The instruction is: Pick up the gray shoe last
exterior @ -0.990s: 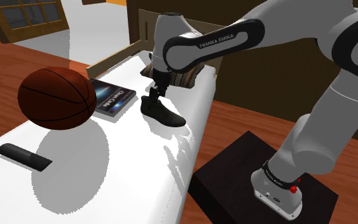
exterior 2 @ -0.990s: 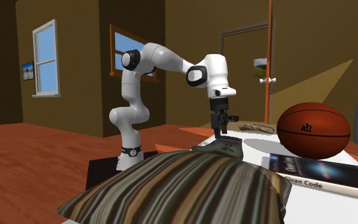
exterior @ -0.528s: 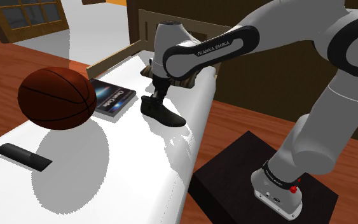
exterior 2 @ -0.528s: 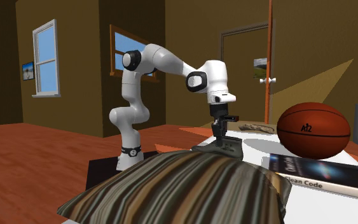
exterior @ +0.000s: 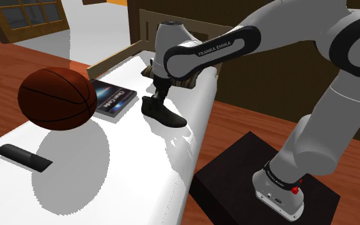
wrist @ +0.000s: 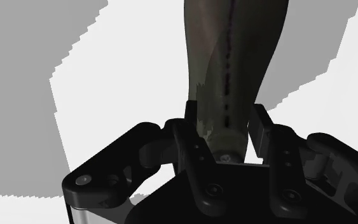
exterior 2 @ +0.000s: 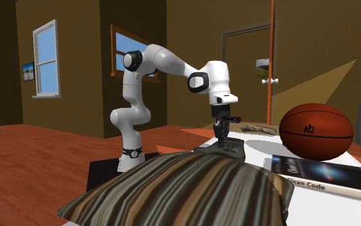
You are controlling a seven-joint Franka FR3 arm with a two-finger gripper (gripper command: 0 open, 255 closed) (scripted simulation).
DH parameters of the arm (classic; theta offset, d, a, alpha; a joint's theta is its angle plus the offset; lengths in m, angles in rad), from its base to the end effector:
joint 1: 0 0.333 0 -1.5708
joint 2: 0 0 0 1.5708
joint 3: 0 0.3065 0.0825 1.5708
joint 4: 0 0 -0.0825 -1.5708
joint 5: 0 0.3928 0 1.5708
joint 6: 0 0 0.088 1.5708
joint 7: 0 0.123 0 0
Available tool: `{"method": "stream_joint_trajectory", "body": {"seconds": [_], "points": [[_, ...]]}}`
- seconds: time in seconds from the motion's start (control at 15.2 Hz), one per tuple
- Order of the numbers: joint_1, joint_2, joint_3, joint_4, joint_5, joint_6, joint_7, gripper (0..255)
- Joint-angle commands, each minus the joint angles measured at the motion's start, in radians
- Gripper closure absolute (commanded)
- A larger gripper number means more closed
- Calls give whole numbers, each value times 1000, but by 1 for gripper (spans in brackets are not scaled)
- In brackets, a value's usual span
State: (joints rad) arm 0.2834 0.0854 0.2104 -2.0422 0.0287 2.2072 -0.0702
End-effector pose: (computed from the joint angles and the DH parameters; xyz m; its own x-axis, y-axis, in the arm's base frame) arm 0.5132 0.2763 0.3793 0.8522 0.5165 0.0836 0.5206 -0.8530 -0.0364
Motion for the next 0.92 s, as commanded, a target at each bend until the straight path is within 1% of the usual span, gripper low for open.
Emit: {"method": "stream_joint_trajectory", "body": {"seconds": [0.0,0.86], "points": [[0,-6,0,7,1,-13,0,255],[-3,-58,-1,123,11,-181,-2,255]]}}
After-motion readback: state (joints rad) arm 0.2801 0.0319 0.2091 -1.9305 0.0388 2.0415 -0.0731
